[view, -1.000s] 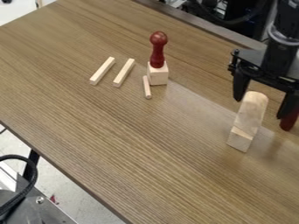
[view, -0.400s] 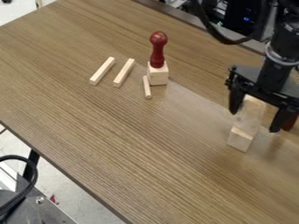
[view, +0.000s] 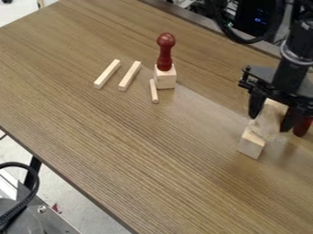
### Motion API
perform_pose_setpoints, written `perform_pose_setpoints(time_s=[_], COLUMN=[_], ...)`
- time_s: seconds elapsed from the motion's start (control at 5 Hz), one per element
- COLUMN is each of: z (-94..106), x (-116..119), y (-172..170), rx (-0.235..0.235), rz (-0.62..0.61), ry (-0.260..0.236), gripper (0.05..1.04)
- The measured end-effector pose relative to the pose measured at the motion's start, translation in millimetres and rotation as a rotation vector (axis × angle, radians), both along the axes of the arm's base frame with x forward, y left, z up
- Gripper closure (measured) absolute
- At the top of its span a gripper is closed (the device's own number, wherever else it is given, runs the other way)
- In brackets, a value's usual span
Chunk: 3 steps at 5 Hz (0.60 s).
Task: Moved the wavy block next to the pile of block at the center of the table
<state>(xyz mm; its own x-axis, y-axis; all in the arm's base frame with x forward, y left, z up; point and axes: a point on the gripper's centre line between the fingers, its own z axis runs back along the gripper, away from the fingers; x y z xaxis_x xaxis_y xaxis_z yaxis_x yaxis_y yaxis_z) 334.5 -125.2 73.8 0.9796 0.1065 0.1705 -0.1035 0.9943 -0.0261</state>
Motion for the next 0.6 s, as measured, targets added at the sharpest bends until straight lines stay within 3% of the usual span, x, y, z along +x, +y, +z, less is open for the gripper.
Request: perform_pose_setpoints(time_s=[0.4, 0.6], z=[42.8, 47.1], x=[21, 27], y=[31, 52], rx=[0.007, 0.015], rz=[0.122, 0.175], ry=[-0.111, -0.126], gripper=[0.49, 0.49])
